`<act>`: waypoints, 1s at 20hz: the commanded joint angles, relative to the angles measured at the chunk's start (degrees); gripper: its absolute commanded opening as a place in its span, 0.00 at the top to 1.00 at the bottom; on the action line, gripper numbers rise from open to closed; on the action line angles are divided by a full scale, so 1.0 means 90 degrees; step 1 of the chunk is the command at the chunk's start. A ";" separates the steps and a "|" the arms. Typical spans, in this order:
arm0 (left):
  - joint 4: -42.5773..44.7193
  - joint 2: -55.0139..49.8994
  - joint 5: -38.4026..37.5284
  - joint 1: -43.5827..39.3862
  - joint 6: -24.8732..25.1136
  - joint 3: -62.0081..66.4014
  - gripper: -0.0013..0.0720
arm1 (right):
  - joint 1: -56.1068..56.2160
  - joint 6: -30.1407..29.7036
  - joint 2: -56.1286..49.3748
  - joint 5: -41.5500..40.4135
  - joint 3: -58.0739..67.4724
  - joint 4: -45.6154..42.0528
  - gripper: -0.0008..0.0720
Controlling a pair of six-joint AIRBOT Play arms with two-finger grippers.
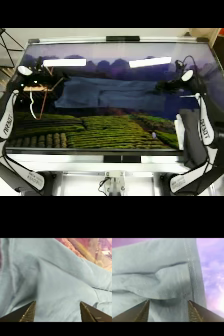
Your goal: Fold the shirts.
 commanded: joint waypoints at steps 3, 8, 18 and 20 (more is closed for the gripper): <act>-0.0058 0.0148 -0.0051 -0.0039 0.0083 0.0044 0.12 | -0.0187 0.0010 -0.0100 0.0797 0.0051 -0.0593 0.05; -0.0058 0.0721 -0.0544 -0.0114 0.0573 0.0044 0.12 | -0.0430 -0.0100 -0.0554 0.0848 0.0051 0.1032 0.05; -0.0058 0.0780 -0.0612 -0.1112 0.0568 0.0036 0.47 | -0.0410 -0.0515 -0.0398 0.1112 0.0131 0.2674 0.89; -0.0061 0.0690 -0.0636 -0.1528 0.0262 0.0017 0.92 | -0.0464 -0.0469 0.0134 0.1430 0.0221 0.2756 0.89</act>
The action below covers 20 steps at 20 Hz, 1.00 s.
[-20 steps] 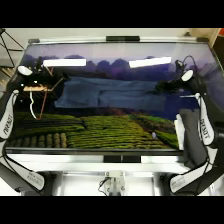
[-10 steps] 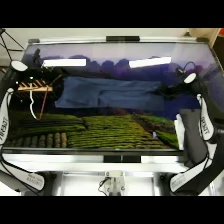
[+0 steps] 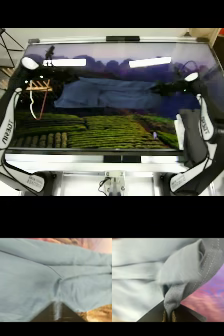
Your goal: Fold the shirts.
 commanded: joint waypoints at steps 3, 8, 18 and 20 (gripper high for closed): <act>-0.0015 -0.0359 0.0041 -0.1379 -0.0483 -0.0051 0.93 | -0.0061 0.0187 0.1469 0.1183 0.0085 0.0301 0.89; -0.0362 -0.0954 0.1804 -0.2749 -0.1018 -0.0036 0.93 | -0.0061 0.0799 0.3133 0.2091 0.0085 -0.0124 0.89; -0.2436 -0.1596 0.2016 -0.3521 -0.0481 -0.0036 0.93 | 0.0015 0.1107 0.4029 0.2025 0.0085 -0.0352 0.89; -0.1574 -0.1137 0.1634 -0.3067 -0.0508 -0.0036 0.94 | 0.0267 0.1039 0.3830 0.1328 0.0087 -0.0240 0.89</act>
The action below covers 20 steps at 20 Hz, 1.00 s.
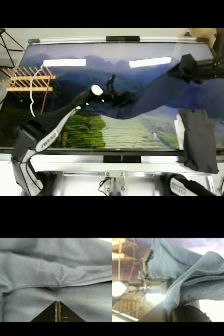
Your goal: Fold the shirts.
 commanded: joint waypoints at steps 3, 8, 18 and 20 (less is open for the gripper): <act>0.2125 0.1462 -0.0984 0.1387 -0.0189 0.0007 0.93 | 0.0884 -0.0415 -0.0636 -0.1928 0.0007 0.1202 0.89; 0.2977 0.3342 -0.1569 0.3682 -0.0301 0.0007 0.93 | 0.2623 -0.0981 -0.1972 -0.3776 0.0007 0.2365 0.89; 0.2985 0.4238 -0.2742 0.4908 -0.0153 -0.0073 0.93 | 0.4146 -0.2708 -0.3961 -0.5406 0.0007 0.5221 0.14; 0.3007 0.4235 -0.2730 0.4818 -0.0138 -0.0153 0.93 | 0.3791 -0.2560 -0.3786 -0.4418 0.0005 0.4660 0.14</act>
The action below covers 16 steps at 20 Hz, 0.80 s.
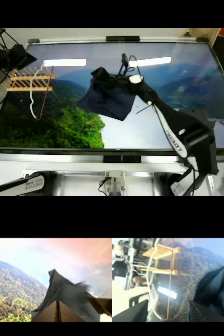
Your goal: Fold the shirts.
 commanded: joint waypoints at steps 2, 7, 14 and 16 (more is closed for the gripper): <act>0.0049 0.0056 -0.0119 -0.0044 0.0155 -0.0131 0.93 | -0.0670 0.0418 0.0291 0.1654 -0.0002 -0.1156 0.14; 0.0046 0.0056 -0.0119 -0.0044 0.0209 -0.0141 0.93 | -0.2101 0.3123 0.1103 0.4401 -0.0056 -0.6671 0.14; 0.0044 0.0056 -0.0148 -0.0046 0.0206 -0.0141 0.93 | -0.2137 0.2545 0.0243 0.3514 -0.1086 -0.4770 0.06; 0.0046 0.0056 -0.0177 -0.0046 0.0216 -0.0141 0.93 | -0.2098 0.2397 -0.0017 0.3203 -0.1086 -0.4226 0.07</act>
